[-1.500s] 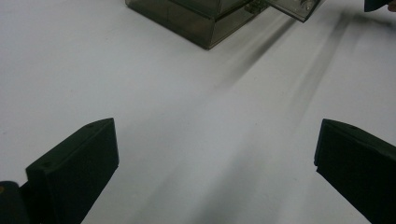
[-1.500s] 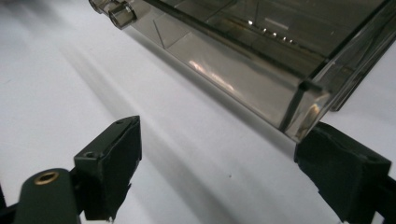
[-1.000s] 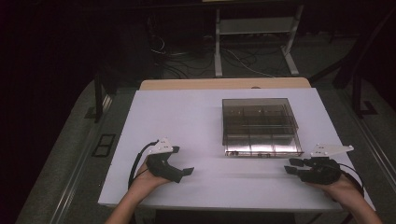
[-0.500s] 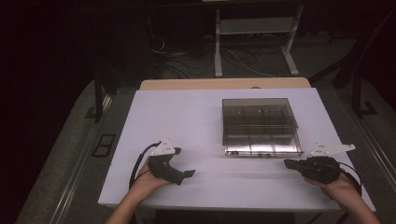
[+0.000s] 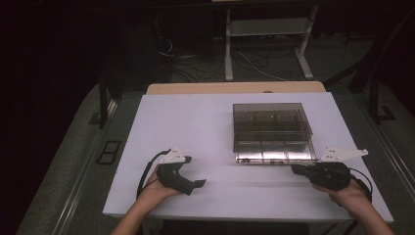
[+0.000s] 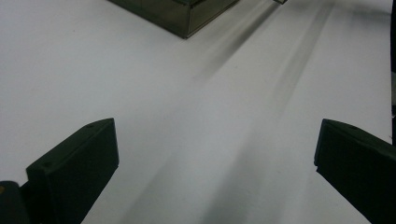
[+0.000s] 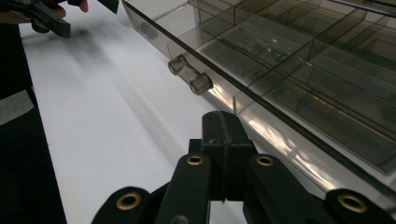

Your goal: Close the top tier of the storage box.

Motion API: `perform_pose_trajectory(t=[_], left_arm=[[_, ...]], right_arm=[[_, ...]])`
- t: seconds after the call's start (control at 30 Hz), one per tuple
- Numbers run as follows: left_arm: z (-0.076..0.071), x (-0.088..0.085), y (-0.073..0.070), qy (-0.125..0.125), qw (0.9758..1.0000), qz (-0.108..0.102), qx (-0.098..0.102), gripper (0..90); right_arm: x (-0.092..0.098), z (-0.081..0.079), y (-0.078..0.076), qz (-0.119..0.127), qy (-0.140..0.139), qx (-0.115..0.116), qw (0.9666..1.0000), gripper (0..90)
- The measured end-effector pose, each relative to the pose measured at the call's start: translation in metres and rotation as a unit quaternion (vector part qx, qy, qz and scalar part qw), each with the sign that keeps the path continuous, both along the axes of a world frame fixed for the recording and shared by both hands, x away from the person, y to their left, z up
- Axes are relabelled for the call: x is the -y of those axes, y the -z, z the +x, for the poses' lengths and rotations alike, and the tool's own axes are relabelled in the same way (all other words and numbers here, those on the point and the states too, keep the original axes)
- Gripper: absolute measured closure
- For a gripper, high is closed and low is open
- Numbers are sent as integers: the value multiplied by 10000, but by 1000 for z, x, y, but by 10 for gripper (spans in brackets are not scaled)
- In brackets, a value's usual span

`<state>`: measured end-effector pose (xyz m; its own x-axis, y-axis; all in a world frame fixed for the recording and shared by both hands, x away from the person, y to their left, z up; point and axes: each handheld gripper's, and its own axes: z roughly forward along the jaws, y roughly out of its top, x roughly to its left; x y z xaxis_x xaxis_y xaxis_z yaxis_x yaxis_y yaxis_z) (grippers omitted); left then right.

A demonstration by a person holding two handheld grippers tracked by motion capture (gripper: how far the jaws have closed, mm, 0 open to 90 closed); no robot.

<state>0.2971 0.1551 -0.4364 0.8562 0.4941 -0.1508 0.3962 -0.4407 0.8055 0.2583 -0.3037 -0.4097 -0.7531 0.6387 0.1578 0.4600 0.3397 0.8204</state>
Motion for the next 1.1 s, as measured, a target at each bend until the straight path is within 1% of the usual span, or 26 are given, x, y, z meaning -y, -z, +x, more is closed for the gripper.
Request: perform_pose_trajectory(t=[0.17, 0.23, 0.27, 0.33, 0.47, 0.57, 0.6, 0.63, 0.7, 0.8, 0.87, 1.1], left_arm=[[0, 1, -1, -16, 10000, 12, -1, 0], [-1, 2, 0, -11, 10000, -14, 9, 0], [-1, 2, -1, 1, 10000, 19, 7, 0], [-1, 2, 0, 7, 10000, 23, -5, 0], [-1, 3, -1, -9, 9999, 20, -117, 0], [-2, 3, 0, 18, 9999, 67, -116, 0], [-2, 4, 0, -5, 9999, 29, -123, 0], [-2, 3, -1, 9, 9999, 57, -121, 0], [-2, 4, -1, 21, 9999, 30, -140, 0], [-4, 4, -1, -5, 10000, -5, -60, 0], [-4, 4, -1, 1, 10000, 11, -38, 0], [-4, 3, -1, -39, 10000, -17, -20, 0]], right_arm=[[-5, 3, -3, -47, -39, -2, 10000, 888], [-8, 4, -4, -17, -32, 23, 10000, 888], [-9, 5, -4, -55, -47, 27, 10000, 888], [-11, 6, -6, -76, -71, 31, 9999, 888], [-14, 8, -7, -93, -94, 35, 9999, 888], [-16, 10, -8, -71, -117, 32, 9999, 888], [-17, 10, -8, -87, -115, 26, 9999, 888], [-18, 11, -8, -99, -135, 20, 9999, 888], [-20, 12, -8, -118, -159, 12, 9998, 888], [-20, 12, -8, -116, -140, 14, 9998, 888], [-19, 13, -8, -124, -126, 26, 9998, 888], [-19, 14, -8, -108, -129, 26, 9999, 888]])
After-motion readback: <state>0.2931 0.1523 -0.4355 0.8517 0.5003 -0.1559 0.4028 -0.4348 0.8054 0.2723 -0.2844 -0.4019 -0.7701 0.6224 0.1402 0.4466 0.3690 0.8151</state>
